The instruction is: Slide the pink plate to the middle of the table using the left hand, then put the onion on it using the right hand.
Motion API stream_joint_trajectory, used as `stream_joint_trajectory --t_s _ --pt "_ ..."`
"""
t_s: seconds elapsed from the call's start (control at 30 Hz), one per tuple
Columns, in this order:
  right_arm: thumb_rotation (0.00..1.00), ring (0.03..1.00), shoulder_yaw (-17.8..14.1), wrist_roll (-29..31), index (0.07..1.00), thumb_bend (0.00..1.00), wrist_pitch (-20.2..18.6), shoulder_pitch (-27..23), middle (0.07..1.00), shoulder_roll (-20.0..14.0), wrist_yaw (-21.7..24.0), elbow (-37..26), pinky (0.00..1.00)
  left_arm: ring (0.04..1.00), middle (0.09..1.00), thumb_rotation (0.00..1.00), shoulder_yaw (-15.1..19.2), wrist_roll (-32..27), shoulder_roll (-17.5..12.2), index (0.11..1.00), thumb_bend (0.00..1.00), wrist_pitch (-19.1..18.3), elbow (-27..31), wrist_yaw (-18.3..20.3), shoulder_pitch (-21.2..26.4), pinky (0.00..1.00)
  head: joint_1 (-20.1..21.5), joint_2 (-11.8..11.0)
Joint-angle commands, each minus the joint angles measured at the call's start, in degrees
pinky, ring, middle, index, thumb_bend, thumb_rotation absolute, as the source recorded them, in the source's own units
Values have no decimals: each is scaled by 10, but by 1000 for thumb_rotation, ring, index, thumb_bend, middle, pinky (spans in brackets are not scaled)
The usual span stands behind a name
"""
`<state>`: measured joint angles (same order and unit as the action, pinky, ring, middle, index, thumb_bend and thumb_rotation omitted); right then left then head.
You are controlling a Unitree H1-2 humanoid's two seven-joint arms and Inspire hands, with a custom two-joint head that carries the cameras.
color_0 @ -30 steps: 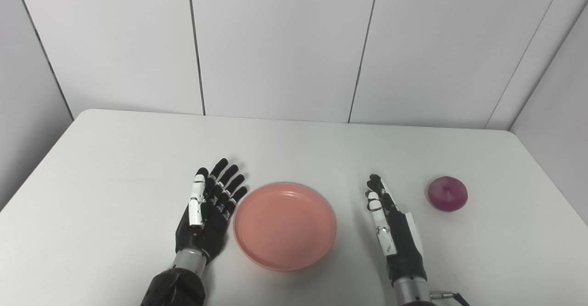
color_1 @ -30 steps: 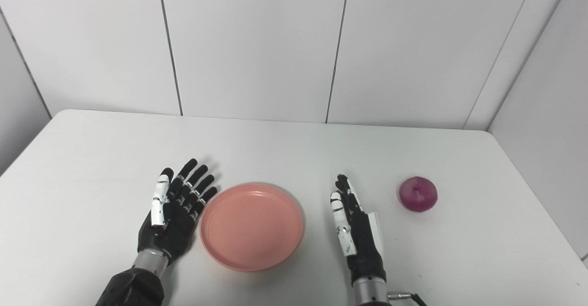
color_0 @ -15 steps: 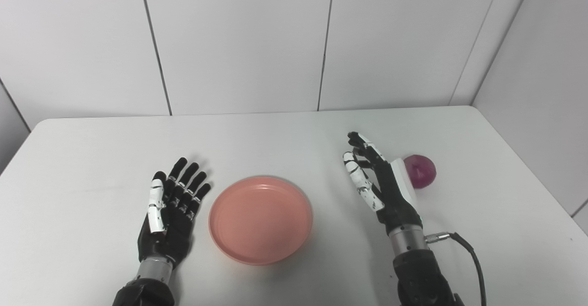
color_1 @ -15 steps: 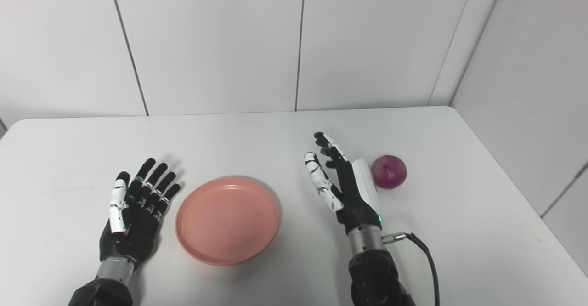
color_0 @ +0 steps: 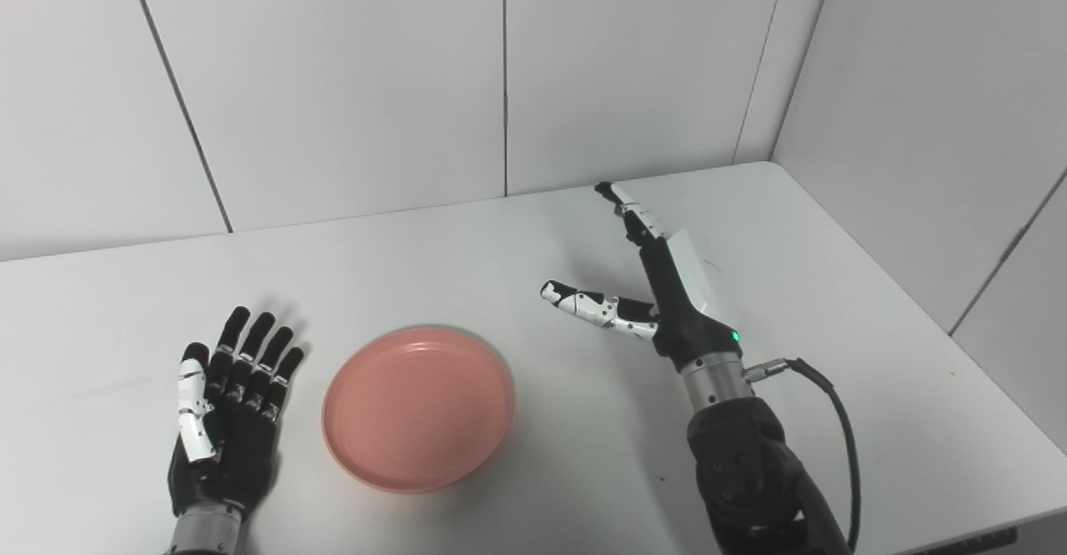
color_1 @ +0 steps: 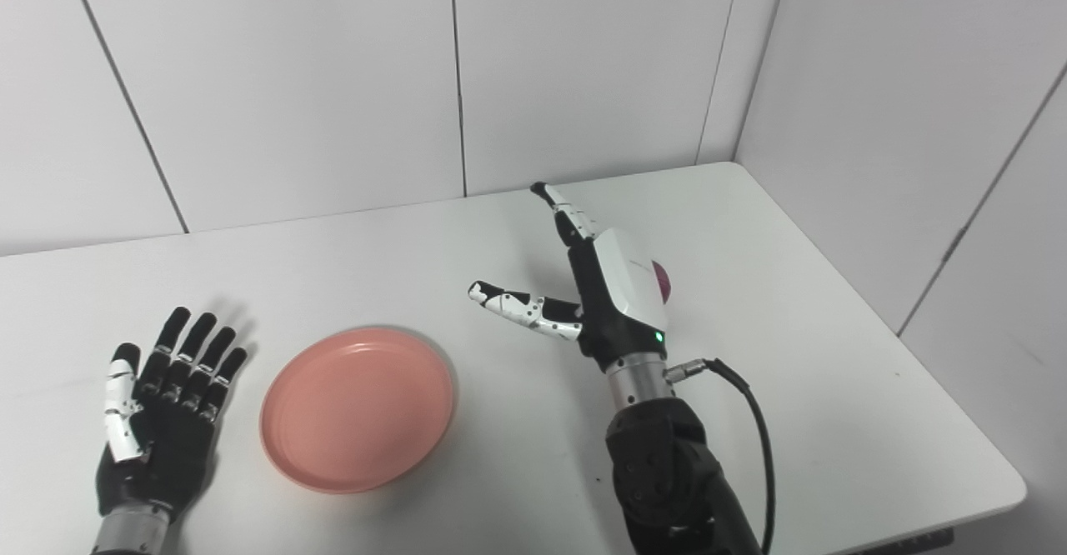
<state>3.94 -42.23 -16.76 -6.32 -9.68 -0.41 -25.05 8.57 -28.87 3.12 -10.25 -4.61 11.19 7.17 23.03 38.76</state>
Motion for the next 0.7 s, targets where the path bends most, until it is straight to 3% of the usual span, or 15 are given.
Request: stream_joint_trajectory --t_s 0.0,0.23,0.67 --pt "496 838 -11 -33 875 807 -23 -28 881 -24 20 -22 742 908 919 1000 7 -2 -3 902 399 -9 -21 -7 -3 919 -1 -1" --pt "381 810 -43 -63 869 917 -44 -37 870 -53 41 -17 698 912 921 1000 -3 4 -3 905 399 -1 -21 -3 -7 921 -18 -4" --pt "418 794 -55 -88 881 938 -70 -52 868 -81 64 42 675 908 917 1000 -8 10 2 902 408 -5 -7 -13 -14 918 -32 -2"
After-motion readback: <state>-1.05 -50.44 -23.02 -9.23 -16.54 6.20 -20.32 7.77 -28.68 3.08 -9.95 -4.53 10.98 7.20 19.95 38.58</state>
